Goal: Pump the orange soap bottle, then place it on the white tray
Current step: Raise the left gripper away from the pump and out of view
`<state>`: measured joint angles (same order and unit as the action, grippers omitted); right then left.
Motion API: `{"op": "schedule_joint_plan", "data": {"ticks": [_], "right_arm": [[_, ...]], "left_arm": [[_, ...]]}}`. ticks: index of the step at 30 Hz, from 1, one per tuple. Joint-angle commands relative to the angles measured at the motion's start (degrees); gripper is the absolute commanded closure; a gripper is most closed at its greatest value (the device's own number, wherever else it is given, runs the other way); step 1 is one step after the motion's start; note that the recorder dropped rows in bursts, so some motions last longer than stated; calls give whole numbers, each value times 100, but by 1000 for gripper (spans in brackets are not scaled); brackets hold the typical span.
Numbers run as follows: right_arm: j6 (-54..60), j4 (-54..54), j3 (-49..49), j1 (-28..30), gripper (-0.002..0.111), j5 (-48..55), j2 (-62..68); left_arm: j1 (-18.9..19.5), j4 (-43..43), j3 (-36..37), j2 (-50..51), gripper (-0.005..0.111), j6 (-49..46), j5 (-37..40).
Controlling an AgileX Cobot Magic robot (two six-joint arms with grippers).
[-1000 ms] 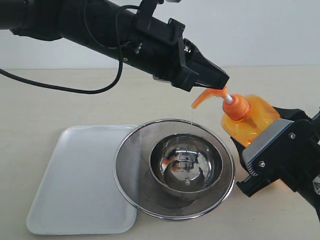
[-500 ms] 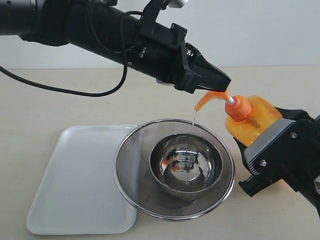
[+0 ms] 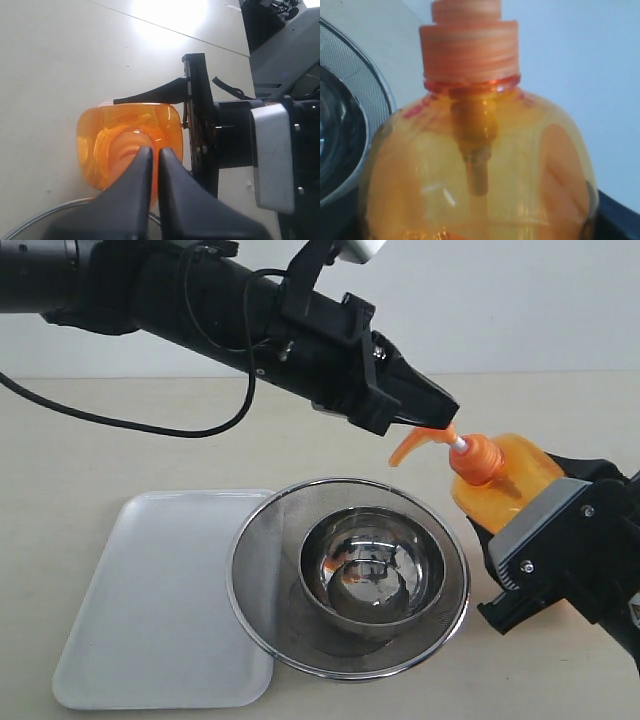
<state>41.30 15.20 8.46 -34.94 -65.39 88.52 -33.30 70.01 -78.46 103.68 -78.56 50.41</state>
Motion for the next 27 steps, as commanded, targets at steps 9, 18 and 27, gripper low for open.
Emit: {"op": "schedule_joint_plan", "data": {"ticks": [9,18,27], "right_arm": [[-459,-493,80,-107,108,-405,-48],[-686,-230,80,-107,108,-429,-48],[-802,-208,80,-107,108,-458,-48]], "left_arm": [[-52,-450,114,-847,102,-8,-146],[390,-561,168,-1924,102,274,34],[408,-462,1979,-4164,102,37,-1597]]}}
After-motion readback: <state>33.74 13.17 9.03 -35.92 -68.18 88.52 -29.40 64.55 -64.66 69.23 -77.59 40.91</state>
